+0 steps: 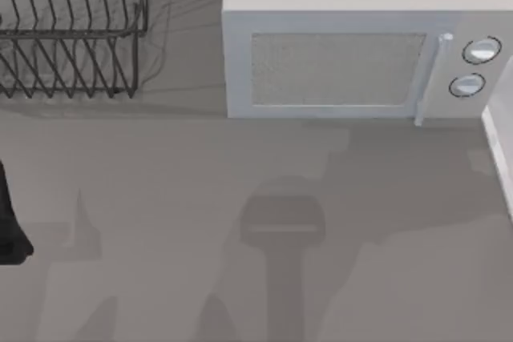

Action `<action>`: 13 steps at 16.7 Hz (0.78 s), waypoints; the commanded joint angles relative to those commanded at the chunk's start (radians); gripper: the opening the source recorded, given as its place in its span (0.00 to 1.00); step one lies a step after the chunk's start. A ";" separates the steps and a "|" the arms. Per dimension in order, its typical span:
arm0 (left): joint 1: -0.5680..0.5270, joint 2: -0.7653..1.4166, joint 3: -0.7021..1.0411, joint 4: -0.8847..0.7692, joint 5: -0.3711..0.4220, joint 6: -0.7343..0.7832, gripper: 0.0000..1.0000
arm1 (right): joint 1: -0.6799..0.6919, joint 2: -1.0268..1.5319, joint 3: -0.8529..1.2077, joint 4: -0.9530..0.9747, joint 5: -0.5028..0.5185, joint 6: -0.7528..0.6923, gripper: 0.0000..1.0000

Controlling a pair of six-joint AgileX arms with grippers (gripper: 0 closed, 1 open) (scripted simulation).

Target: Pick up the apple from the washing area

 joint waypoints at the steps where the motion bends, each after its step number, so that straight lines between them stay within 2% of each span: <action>1: 0.000 0.000 0.000 0.000 0.000 0.000 1.00 | 0.000 -0.017 0.023 -0.030 0.000 0.000 0.00; 9: 0.000 0.000 0.000 0.000 0.000 0.000 1.00 | 0.017 -0.029 0.047 -0.058 0.001 0.016 0.00; 13: 0.000 0.000 0.000 0.000 0.000 0.000 1.00 | 0.173 -0.008 0.077 -0.069 0.012 0.164 0.00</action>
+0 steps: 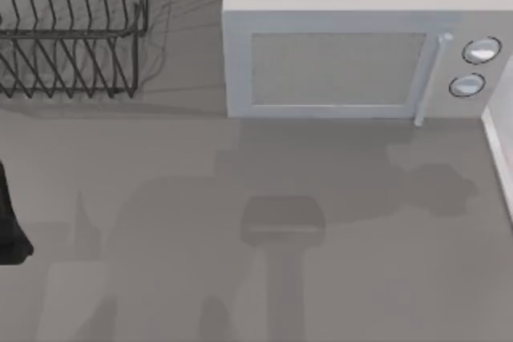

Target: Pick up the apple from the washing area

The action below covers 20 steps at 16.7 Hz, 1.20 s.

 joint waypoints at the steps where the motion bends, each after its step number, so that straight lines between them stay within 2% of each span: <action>1: 0.000 0.000 0.000 0.000 0.000 0.000 1.00 | 0.065 0.008 0.009 -0.003 0.003 0.063 0.00; 6: 0.000 0.000 0.000 0.000 0.000 0.000 1.00 | 0.465 0.046 0.055 -0.014 0.008 0.471 0.00; 10: 0.000 0.000 0.000 0.000 0.000 0.000 1.00 | 0.661 0.076 0.062 -0.024 0.004 0.668 0.00; 17: 0.000 0.000 0.000 0.000 0.000 0.000 1.00 | 0.701 0.078 0.059 -0.024 -0.002 0.706 0.00; 20: 0.000 0.000 0.000 0.000 0.000 0.000 1.00 | 0.706 0.091 -0.012 0.022 -0.019 0.701 0.00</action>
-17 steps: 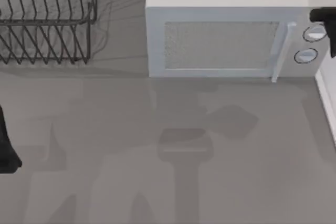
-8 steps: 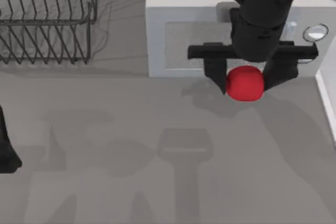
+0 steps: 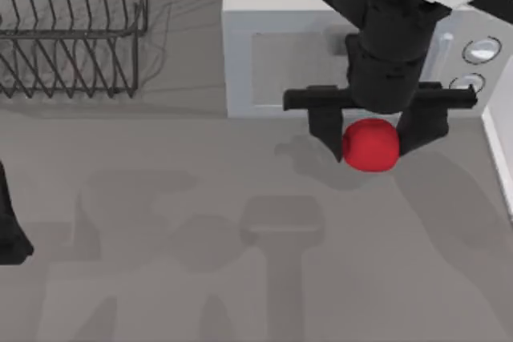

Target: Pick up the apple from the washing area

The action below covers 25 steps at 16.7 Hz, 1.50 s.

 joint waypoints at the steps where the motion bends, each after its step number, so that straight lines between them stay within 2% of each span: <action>1: 0.000 0.000 0.000 0.000 0.000 0.000 1.00 | -0.001 0.008 -0.042 0.031 -0.002 -0.001 0.00; 9: 0.000 0.000 0.000 0.000 0.000 0.000 1.00 | -0.002 0.035 -0.298 0.348 0.021 0.007 0.00; 14: 0.000 0.000 0.000 0.000 0.000 0.000 1.00 | 0.001 0.030 -0.306 0.372 0.021 0.008 0.00; 25: 0.000 0.000 0.000 0.000 0.000 0.000 1.00 | 0.001 0.030 -0.306 0.372 0.021 0.008 0.83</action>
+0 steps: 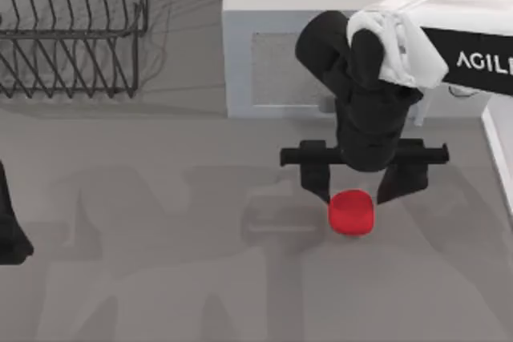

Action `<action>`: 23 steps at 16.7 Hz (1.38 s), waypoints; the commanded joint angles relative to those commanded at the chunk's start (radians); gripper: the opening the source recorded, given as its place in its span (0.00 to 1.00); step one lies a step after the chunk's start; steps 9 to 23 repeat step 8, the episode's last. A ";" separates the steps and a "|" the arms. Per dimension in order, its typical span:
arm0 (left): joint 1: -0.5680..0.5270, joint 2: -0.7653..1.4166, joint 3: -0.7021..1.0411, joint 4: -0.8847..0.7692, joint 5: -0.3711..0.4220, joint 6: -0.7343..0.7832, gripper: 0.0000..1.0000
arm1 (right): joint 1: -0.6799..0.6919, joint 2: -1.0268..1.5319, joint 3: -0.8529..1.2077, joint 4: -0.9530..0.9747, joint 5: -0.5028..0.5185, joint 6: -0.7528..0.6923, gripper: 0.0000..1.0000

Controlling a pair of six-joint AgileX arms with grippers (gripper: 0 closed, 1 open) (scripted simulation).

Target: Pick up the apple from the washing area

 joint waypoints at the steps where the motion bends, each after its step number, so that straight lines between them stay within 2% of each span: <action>1: 0.000 0.000 0.000 0.000 0.000 0.000 1.00 | 0.000 0.000 0.000 0.000 0.000 0.000 0.90; 2: 0.000 0.000 0.000 0.000 0.000 0.000 1.00 | 0.000 0.000 0.000 0.000 0.000 0.000 0.98; 3: 0.000 0.000 0.000 0.000 0.000 0.000 1.00 | 0.000 0.000 0.000 0.000 0.000 0.000 1.00; 23: 0.000 0.000 0.000 0.000 0.000 0.000 1.00 | 0.000 0.000 0.000 0.000 0.000 0.000 1.00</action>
